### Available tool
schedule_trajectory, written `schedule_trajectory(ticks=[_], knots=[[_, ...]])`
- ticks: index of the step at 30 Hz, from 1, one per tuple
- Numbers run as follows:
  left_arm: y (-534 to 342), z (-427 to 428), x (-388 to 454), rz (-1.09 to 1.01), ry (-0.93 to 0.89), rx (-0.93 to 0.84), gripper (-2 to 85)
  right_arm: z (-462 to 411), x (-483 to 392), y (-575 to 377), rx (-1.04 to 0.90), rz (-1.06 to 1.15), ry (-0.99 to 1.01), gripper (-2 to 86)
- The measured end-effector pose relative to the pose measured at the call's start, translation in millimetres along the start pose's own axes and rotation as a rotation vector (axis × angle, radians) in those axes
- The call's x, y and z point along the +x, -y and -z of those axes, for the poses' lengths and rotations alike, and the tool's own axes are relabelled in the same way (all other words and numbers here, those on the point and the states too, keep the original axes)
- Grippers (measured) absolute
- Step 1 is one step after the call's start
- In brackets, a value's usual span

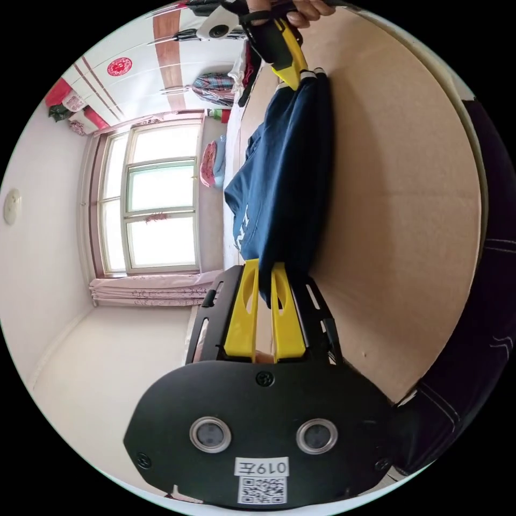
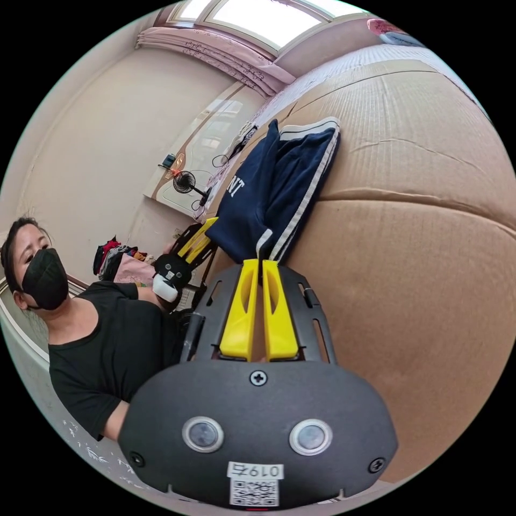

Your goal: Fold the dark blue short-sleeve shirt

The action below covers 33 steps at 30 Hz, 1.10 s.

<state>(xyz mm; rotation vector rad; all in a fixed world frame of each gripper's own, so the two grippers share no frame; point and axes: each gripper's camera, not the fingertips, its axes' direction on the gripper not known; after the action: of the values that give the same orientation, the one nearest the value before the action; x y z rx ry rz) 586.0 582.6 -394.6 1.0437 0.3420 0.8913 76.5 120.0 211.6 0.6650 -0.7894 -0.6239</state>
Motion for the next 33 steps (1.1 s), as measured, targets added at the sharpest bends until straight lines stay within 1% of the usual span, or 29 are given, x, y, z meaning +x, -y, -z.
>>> schedule_trajectory(ticks=[1, 5, 8, 11, 16, 19, 24, 26, 27, 29, 33], knots=[[-1.0, -3.4, 6.9, -0.044, -0.013, 0.0, 2.1, -1.1, 0.7, 0.6, -0.004, 0.003, 0.011, -0.2], [0.0, -13.6, 34.9, -0.104, 0.109, -0.014, 1.7, -4.0, -3.4, 2.2, -0.015, 0.021, 0.051, 1.3], [-0.7, -19.0, 26.3, -0.027, 0.05, -0.01, 1.5, -2.3, -10.0, 1.4, -0.011, 0.032, 0.077, 4.7], [-2.1, -24.9, 24.9, -0.009, 0.032, -0.005, 1.4, -0.4, -18.0, -1.8, 0.001, 0.044, 0.052, 6.3], [-5.9, -34.1, 22.8, 0.035, 0.01, 0.003, 1.2, -5.1, -30.8, -8.5, 0.006, 0.101, -0.001, 6.2], [-7.9, -39.9, 18.6, 0.065, -0.018, 0.007, 1.0, -9.1, -39.3, -5.1, -0.014, 0.145, -0.064, 3.4], [-12.1, -47.5, 22.4, 0.052, 0.0, 0.015, 1.0, -6.2, -59.8, 11.8, -0.103, 0.237, -0.077, 1.2], [-14.0, -50.5, 25.9, 0.036, 0.016, 0.02, 1.0, -9.8, -76.5, 22.3, -0.196, 0.307, -0.137, 0.8], [-14.5, -51.3, 26.9, 0.028, 0.02, 0.021, 1.0, -12.6, -79.3, 24.8, -0.225, 0.318, -0.152, 0.7], [-15.8, -54.1, 30.9, -0.008, 0.036, 0.027, 1.0, -29.6, -81.3, 33.1, -0.349, 0.326, -0.225, 0.5], [-18.9, -58.6, 34.8, -0.055, 0.045, 0.033, 1.0, -36.1, -83.1, 36.5, -0.361, 0.329, -0.199, 0.7]])
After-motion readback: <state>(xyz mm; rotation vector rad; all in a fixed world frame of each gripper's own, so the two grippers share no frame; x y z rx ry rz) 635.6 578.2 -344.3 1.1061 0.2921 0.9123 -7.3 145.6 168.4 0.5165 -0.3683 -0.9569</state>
